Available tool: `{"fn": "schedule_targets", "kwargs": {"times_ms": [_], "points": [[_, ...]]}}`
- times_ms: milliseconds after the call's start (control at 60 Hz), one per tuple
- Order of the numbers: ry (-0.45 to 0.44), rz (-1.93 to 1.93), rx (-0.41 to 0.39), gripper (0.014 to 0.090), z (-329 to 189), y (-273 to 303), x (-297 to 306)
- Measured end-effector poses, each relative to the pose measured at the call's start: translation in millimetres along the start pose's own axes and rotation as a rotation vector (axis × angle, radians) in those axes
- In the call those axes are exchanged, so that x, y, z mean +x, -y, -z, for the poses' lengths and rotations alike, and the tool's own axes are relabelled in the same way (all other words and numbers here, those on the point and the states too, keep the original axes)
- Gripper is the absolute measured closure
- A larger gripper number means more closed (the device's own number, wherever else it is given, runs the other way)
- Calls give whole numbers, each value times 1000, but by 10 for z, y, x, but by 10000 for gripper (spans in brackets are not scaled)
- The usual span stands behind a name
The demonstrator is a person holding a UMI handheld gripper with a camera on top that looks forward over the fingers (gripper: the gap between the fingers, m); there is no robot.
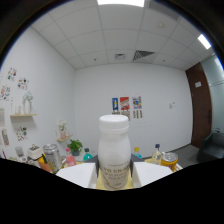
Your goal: Make me a cup of Mount Fuji.
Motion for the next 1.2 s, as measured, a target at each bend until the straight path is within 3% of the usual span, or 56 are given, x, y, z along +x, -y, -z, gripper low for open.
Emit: {"fn": "schedule_targets", "kwargs": {"times_ms": [117, 317, 500, 600, 833, 1200], "points": [[-35, 16, -7, 561, 288, -314, 253], [-102, -3, -174, 561, 617, -1759, 769], [-115, 26, -259, 559, 706, -2914, 1030], [-105, 107, -292, 562, 682, -3275, 1086], [-47, 652, -353, 562, 570, -3529, 1158], [90, 1457, -362, 566, 434, -3622, 1084]]}}
